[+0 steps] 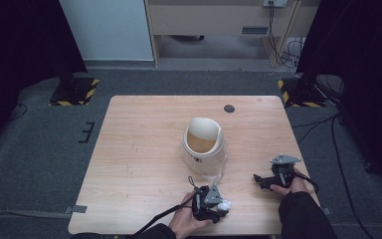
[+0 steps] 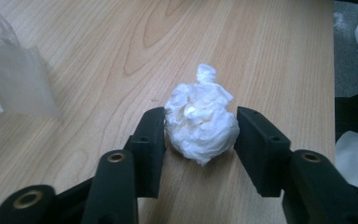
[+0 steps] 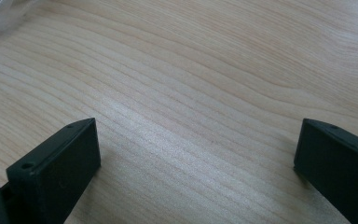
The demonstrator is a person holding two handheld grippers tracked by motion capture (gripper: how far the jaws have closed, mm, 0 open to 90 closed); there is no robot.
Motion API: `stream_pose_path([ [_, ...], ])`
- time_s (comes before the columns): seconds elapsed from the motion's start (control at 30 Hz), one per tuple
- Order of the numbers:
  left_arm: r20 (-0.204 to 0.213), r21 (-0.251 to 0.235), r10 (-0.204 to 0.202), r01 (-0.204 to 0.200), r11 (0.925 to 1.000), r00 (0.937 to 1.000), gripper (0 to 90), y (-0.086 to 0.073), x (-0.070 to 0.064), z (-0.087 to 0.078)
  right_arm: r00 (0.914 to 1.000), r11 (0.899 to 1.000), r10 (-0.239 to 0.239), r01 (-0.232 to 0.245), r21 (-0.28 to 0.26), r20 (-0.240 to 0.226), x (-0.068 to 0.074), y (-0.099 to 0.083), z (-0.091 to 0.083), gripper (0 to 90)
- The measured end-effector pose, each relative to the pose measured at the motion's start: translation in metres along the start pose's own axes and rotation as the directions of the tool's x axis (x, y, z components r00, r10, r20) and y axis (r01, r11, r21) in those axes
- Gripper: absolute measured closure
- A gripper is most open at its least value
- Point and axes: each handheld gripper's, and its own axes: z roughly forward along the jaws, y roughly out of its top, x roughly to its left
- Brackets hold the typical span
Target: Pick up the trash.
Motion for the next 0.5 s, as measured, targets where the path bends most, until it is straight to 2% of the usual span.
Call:
stream_pose_path([
  [0.23, -0.005, 0.008, -0.002, 0.002, 1.0, 1.0, 63.7, 0.0006, -0.0002, -0.0021, 1.0, 1.0, 0.0, 0.0, 0.0, 0.0, 0.0, 0.0, 0.0, 0.5],
  [0.33, -0.004, 0.012, 0.0, 0.0, 0.9999, 1.0, 65.1, 0.0006, -0.0001, -0.003, 1.0, 1.0, 0.0, 0.0, 0.0, 0.0, 0.0, 0.0, 0.0, 0.5],
  [0.5, -0.002, -0.01, -0.014, 0.014, 0.9998, 0.9999, 65.4, 0.0022, 0.0013, -0.0085, 1.0, 1.0, 0.001, -0.001, 0.0, 0.0, 0.0, 0.0, 0.0, 0.5],
])
